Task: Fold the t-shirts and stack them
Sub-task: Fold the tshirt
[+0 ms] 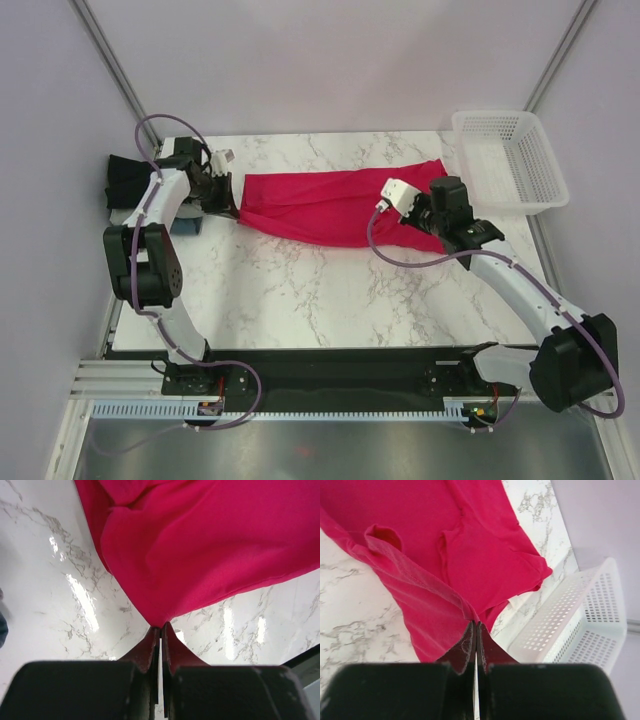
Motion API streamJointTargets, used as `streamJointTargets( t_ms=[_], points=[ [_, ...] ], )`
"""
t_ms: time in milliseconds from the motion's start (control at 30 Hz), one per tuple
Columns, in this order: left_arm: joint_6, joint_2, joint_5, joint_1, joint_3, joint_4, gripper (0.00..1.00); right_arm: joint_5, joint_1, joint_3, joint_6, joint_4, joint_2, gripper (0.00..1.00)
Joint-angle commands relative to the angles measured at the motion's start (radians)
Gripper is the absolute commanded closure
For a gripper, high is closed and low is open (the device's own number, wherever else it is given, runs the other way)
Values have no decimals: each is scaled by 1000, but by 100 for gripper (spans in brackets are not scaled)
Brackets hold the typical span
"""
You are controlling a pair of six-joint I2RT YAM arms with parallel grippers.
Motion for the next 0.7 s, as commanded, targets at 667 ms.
streamJointTargets(
  t_ms=[667],
  points=[
    [-28, 387, 5, 3, 566, -68, 98, 12, -141, 542, -83, 253, 600, 100]
  ],
)
